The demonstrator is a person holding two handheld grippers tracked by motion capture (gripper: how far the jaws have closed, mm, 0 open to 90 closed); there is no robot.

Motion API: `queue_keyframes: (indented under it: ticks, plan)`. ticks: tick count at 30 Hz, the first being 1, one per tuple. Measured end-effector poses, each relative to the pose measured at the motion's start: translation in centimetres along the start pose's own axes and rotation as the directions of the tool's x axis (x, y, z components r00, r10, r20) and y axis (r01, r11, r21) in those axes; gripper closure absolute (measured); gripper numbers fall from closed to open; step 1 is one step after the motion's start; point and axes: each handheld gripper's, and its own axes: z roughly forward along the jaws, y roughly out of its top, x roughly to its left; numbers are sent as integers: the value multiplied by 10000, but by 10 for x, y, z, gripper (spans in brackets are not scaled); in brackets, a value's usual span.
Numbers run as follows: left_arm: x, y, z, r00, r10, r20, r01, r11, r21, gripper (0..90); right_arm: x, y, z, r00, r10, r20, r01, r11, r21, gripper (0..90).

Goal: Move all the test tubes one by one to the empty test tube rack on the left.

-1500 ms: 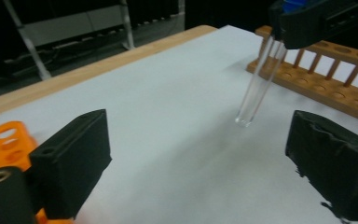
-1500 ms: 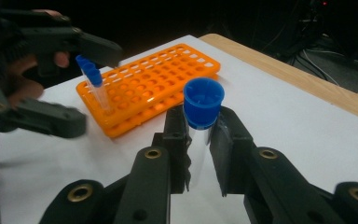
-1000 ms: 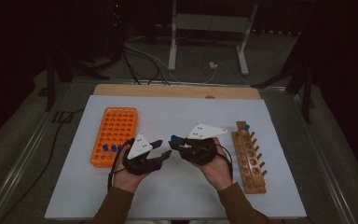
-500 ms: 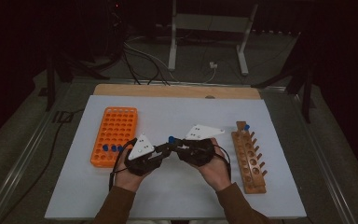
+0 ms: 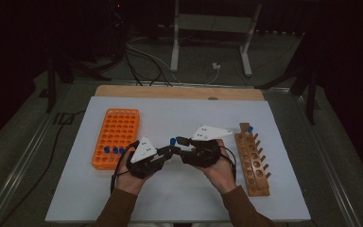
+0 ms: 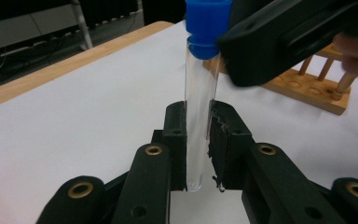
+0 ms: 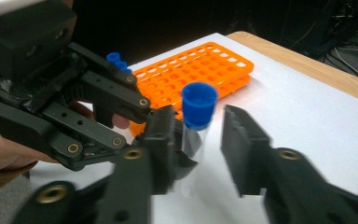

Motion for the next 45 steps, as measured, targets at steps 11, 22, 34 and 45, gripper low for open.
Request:
queue_keyframes:
  ticks: [11,22,34,45]
  plan:
    - [10,-7,-14,9983,-490,-331,486,9988,-112,781,-13,-8,-13,9964,230,817,-238,9997,99,169]
    - [21,-11,-38,9949,-761,-657,745,9969,-265,781,-27,-19,-23,9826,313,1828,-368,9990,265,33]
    - [33,-21,-70,9923,-912,-835,880,9953,-403,780,-43,-30,-41,9733,781,2159,-784,9969,-70,1]
    - [44,-36,-101,9851,-1197,-1235,1139,9921,-530,780,-50,-36,-50,9665,975,2374,-957,9952,-191,1]
